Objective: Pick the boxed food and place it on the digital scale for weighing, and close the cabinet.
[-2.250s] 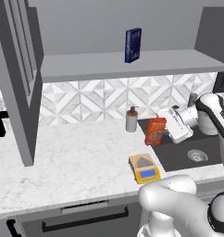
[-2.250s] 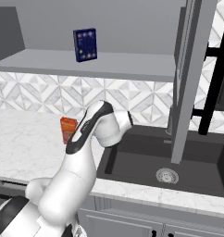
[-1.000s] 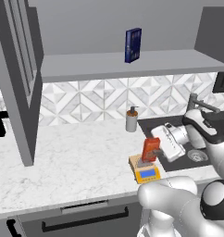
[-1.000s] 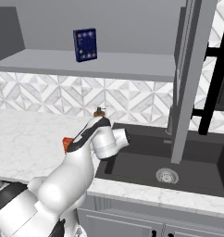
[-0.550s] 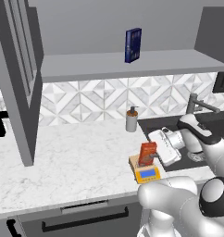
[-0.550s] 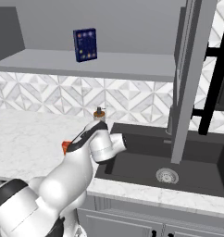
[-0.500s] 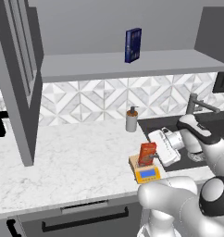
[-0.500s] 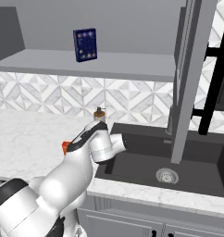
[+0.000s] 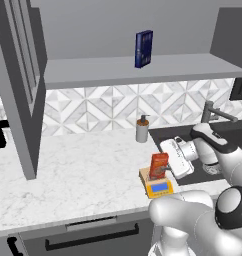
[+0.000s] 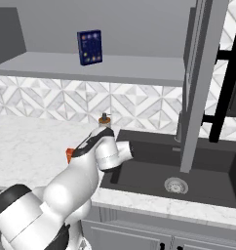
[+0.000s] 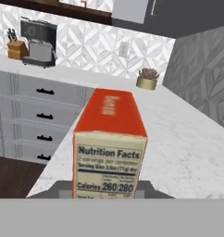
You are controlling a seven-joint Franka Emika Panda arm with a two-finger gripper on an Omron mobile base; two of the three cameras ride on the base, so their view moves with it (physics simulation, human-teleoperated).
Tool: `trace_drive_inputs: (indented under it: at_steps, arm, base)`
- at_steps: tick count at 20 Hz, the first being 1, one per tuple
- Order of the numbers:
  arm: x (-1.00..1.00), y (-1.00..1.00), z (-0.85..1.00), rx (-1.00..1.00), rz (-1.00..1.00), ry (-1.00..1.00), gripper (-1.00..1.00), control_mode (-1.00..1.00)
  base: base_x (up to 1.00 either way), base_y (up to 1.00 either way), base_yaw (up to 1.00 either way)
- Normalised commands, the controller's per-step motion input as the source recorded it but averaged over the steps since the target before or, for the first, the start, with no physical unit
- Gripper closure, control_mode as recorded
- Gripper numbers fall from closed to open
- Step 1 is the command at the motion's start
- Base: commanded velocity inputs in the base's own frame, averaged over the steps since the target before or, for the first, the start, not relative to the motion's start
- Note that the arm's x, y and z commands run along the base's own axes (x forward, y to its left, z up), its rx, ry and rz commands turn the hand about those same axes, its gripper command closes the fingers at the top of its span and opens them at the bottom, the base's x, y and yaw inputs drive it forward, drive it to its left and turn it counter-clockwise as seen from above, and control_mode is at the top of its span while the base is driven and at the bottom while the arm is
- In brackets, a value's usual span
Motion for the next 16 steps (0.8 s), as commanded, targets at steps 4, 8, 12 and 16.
trace_drive_inputs:
  at_steps: [4, 8, 12, 16]
  arm:
    - [0.02, 0.00, -0.04, 0.00, 0.00, -0.10, 1.00, -1.00]
    - [0.00, 0.00, 0.00, 0.00, 0.00, -0.11, 1.00, -1.00]
    - [0.00, 0.00, 0.00, 0.00, 0.00, 0.00, 1.00, -1.00]
    - [0.00, 0.00, -0.09, 0.00, 0.00, 0.08, 1.00, -1.00]
  base:
    - [0.00, 0.00, 0.00]
    - [0.00, 0.00, 0.00]
    - [0.00, 0.00, 0.00]
    - [0.00, 0.00, 0.00]
